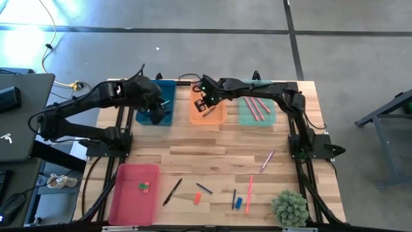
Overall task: Sort crayons/erasers/pens/pencils in bins
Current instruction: Put the blue crayon into the orange bin, then put the black pen into the blue bin
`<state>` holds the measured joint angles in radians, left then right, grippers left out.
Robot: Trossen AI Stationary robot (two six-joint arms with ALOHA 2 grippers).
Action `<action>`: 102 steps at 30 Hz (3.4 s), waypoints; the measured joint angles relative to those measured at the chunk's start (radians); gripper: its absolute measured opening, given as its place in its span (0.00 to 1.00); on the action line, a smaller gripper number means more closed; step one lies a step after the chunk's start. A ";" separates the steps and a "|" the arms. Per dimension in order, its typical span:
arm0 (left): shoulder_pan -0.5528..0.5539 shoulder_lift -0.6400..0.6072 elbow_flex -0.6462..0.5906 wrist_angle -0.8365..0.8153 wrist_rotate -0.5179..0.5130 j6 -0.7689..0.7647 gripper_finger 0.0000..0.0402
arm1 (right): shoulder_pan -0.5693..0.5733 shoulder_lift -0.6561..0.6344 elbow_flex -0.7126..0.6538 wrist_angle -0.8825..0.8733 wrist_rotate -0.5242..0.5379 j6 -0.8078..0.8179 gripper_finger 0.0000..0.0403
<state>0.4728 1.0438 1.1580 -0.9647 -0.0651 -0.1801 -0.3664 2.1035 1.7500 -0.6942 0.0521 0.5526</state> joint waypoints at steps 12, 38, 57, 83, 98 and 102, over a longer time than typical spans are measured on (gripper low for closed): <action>0.013 0.105 0.000 0.007 -0.101 -0.002 0.40 | 0.000 0.070 0.000 -0.030 -0.099 -0.043 0.01; 0.032 0.136 0.000 0.041 0.004 -0.027 0.40 | -0.002 0.072 -0.001 -0.064 -0.132 -0.057 0.20; -0.005 0.136 0.000 -0.145 0.110 -0.159 0.40 | -0.003 -0.058 -0.001 -0.063 -0.033 -0.003 0.30; -0.432 0.144 0.000 -0.233 0.096 -0.558 0.54 | 0.122 -0.227 0.001 -0.269 0.140 0.173 0.30; -0.643 0.318 0.000 -0.032 0.020 -0.851 0.55 | 0.125 -0.227 0.022 -0.350 0.132 0.039 0.30; -0.687 0.377 -0.001 0.015 -0.006 -0.933 0.55 | 0.124 -0.226 0.044 -0.403 0.165 0.005 0.30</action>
<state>-0.2144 1.4206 1.1574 -0.9498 -0.0714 -1.1134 -0.2420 1.8774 1.7941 -1.0975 0.2167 0.5575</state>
